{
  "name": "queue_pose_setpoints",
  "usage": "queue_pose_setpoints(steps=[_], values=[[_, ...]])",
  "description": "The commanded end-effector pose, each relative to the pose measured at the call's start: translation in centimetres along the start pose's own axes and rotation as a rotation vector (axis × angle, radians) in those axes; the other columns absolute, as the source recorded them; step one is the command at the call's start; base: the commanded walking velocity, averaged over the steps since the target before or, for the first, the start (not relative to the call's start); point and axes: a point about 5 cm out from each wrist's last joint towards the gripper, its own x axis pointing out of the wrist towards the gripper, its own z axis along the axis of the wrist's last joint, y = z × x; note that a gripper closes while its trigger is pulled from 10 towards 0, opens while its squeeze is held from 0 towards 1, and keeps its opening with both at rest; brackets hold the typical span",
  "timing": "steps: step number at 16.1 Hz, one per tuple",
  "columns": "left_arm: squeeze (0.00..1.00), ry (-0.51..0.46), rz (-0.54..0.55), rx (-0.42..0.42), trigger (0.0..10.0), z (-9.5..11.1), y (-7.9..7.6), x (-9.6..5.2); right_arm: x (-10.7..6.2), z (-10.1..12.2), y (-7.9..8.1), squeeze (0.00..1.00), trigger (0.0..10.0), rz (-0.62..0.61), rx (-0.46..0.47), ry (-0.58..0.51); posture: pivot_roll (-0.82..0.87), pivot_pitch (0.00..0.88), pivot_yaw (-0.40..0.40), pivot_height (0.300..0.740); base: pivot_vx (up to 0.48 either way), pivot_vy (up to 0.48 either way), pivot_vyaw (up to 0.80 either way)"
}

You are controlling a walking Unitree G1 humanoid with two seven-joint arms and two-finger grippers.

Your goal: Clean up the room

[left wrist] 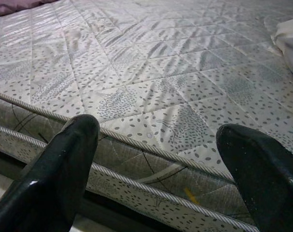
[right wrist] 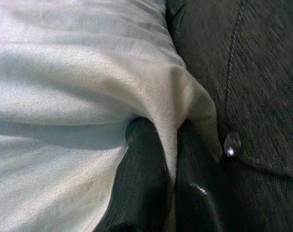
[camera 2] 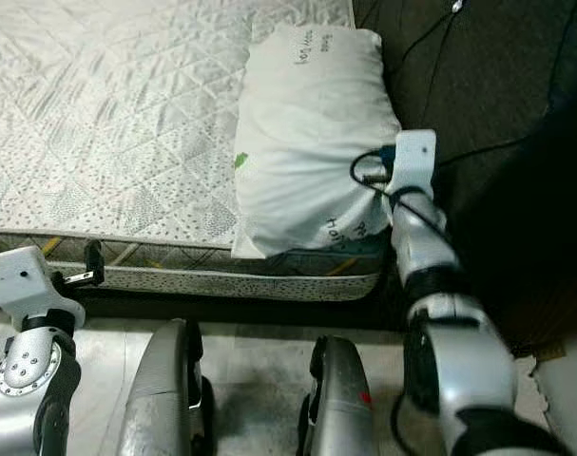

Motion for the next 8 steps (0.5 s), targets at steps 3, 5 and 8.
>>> queue_pose_setpoints(steps=[3, 5, 8], values=[[0.00, -0.003, 0.035, 0.011, 10.0, -0.1, 0.7, 0.0, 0.5, 1.4, -0.4, 0.00, 9.9, 0.026, -0.080, -0.043, 0.06, 0.119, -0.027, 0.595, 0.000, 0.000, 0.00], [0.00, -0.001, 0.033, 0.013, 10.0, -0.2, 0.7, 0.0, 0.2, -0.5, 0.3, 0.00, 10.0, 0.078, -0.119, 0.017, 0.05, 0.117, -0.017, 0.595, 0.000, 0.000, 0.00], [0.00, -0.004, 0.031, 0.018, 10.0, -0.2, 0.8, 0.2, -0.6, -3.4, 0.6, 1.00, 10.0, 0.121, -0.131, 0.094, 0.05, 0.102, -0.023, 0.595, 0.000, 0.000, 0.00]])
